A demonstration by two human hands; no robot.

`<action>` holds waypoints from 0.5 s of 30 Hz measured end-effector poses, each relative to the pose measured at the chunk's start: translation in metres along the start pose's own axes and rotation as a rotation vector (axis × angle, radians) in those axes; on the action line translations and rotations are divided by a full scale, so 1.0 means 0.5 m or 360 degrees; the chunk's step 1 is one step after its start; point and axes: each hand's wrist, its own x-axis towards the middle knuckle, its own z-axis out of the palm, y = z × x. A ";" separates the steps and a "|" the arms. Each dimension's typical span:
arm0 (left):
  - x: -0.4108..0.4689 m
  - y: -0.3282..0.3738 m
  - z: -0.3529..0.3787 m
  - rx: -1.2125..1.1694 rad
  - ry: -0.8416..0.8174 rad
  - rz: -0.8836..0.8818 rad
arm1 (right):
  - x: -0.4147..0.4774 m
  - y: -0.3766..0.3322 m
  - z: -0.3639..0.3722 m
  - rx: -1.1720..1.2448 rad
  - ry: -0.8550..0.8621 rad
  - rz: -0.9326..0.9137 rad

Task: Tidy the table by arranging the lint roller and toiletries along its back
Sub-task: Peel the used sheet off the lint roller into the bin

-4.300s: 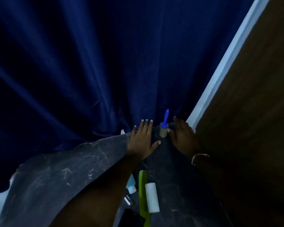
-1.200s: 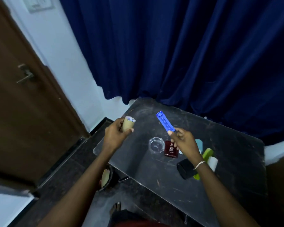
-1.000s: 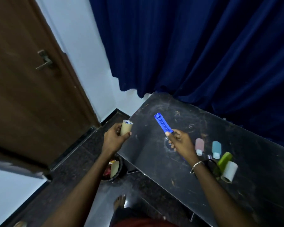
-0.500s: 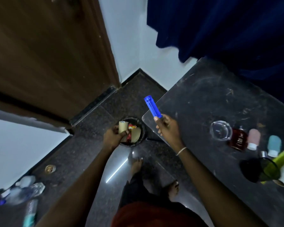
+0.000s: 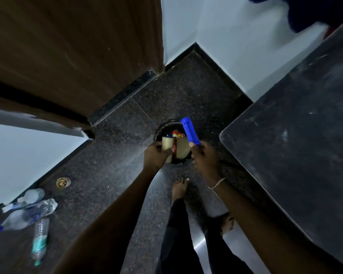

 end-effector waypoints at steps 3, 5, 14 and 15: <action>0.080 -0.031 0.043 0.0039 -0.0048 0.0026 | 0.068 0.070 0.024 -0.0112 -0.0010 0.0012; 0.109 -0.051 0.061 0.0111 -0.0065 0.0065 | 0.096 0.099 0.033 -0.0173 -0.0066 0.0007; 0.007 -0.021 -0.020 0.0421 0.0090 0.0242 | 0.021 0.045 0.006 -0.0355 -0.0112 -0.0055; -0.018 -0.012 -0.038 0.0466 0.0118 0.0306 | -0.001 0.028 -0.001 -0.0352 -0.0099 -0.0080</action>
